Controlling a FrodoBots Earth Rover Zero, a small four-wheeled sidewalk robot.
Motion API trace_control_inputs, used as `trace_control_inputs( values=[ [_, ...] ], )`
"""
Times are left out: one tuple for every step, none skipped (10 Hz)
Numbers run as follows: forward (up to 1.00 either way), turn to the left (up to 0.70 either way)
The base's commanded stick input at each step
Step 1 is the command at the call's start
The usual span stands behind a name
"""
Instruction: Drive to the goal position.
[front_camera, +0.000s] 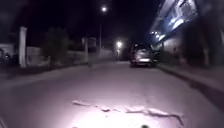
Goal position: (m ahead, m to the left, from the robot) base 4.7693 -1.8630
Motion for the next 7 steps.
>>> trace_control_inputs(
  values=[
    [0.7, 0.0],
    [0.7, 0.0],
    [0.7, 0.0],
    [0.7, 0.0],
    [0.7, 0.0],
    [0.7, 0.0],
    [0.7, 0.0]
  ],
)
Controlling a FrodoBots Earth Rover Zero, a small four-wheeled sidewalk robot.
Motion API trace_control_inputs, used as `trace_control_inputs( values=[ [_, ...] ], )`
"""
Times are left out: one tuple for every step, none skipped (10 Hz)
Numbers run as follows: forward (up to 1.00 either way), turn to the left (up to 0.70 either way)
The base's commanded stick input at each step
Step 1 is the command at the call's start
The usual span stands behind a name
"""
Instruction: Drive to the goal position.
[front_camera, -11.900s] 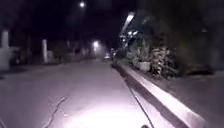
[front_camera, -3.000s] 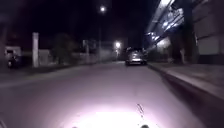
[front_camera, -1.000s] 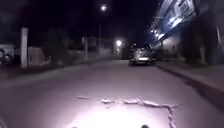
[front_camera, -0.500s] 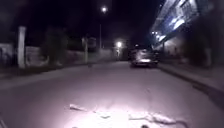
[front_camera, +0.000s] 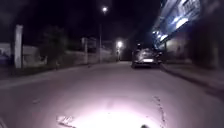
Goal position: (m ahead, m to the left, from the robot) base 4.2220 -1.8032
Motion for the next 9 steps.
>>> trace_control_inputs(
  values=[
    [0.7, 0.0],
    [0.7, 0.0],
    [0.7, 0.0],
    [0.7, 0.0],
    [0.7, 0.0],
    [0.7, 0.0],
    [0.7, 0.0],
    [0.7, 0.0],
    [0.7, 0.0]
  ],
)
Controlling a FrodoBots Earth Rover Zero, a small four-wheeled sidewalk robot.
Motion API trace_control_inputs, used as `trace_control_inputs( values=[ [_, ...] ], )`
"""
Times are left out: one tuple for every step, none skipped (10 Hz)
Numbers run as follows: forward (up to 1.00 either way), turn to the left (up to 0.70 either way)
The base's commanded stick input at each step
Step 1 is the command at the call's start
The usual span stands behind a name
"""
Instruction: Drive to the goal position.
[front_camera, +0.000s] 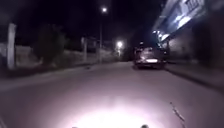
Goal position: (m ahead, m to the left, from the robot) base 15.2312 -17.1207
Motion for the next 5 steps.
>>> trace_control_inputs(
  values=[
    [0.7, 0.0],
    [0.7, 0.0],
    [0.7, 0.0],
    [0.7, 0.0],
    [0.7, 0.0]
  ],
)
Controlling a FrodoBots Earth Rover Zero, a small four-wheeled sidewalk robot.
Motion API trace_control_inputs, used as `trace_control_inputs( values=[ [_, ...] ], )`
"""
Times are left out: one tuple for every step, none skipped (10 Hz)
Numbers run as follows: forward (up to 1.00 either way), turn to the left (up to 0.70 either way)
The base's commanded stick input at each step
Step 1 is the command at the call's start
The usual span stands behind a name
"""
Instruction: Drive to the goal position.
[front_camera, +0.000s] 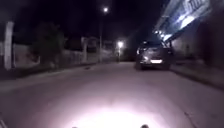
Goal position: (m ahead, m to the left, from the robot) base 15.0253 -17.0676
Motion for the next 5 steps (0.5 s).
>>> trace_control_inputs(
  values=[
    [0.7, 0.0],
    [0.7, 0.0],
    [0.7, 0.0],
    [0.7, 0.0],
    [0.7, 0.0]
  ],
)
